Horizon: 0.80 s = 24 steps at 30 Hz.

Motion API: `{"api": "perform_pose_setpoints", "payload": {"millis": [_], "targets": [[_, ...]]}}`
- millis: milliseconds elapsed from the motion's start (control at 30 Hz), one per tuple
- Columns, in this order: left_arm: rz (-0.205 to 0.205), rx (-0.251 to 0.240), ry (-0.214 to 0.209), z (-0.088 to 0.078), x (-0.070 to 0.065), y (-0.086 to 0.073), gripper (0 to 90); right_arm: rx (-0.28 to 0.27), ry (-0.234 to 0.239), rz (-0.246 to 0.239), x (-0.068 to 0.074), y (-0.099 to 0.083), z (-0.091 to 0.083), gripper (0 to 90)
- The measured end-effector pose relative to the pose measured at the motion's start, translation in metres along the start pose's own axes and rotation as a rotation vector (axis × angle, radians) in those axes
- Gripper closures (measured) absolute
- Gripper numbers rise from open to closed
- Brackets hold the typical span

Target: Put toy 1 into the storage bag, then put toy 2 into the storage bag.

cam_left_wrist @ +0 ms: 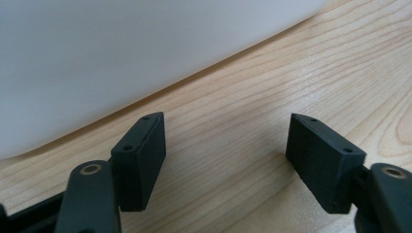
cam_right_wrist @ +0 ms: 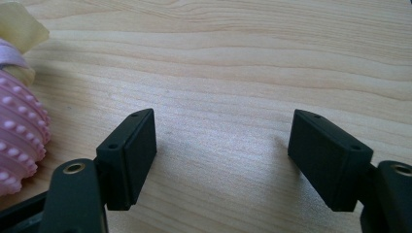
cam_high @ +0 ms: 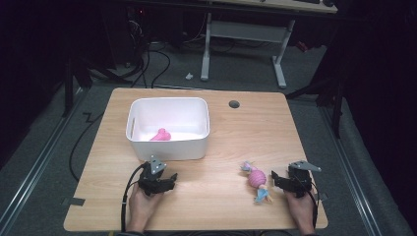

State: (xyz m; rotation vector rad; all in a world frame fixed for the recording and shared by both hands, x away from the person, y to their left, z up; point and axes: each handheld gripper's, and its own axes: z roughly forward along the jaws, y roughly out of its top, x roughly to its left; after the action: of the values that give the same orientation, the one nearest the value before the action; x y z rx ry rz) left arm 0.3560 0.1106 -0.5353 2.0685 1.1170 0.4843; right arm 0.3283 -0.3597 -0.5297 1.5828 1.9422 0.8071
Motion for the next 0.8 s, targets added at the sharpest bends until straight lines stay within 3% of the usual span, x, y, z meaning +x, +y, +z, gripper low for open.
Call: {"api": "perform_pose_setpoints", "payload": {"millis": [200, 400, 800], "targets": [[0.000, -0.001, 0.000, 0.000, 0.000, 0.000, 30.5, 0.007, 0.005, -0.006, 0.000, 0.001, 0.001, 25.4], [-0.001, 0.001, -0.001, 0.000, 0.000, 0.000, 30.2, 0.022, 0.027, 0.025, 0.001, 0.002, -0.005, 25.4], [0.001, 0.002, -0.003, 0.000, 0.000, 0.000, 29.3, -0.026, 0.087, 0.027, 0.006, -0.003, -0.034, 27.7]]}}
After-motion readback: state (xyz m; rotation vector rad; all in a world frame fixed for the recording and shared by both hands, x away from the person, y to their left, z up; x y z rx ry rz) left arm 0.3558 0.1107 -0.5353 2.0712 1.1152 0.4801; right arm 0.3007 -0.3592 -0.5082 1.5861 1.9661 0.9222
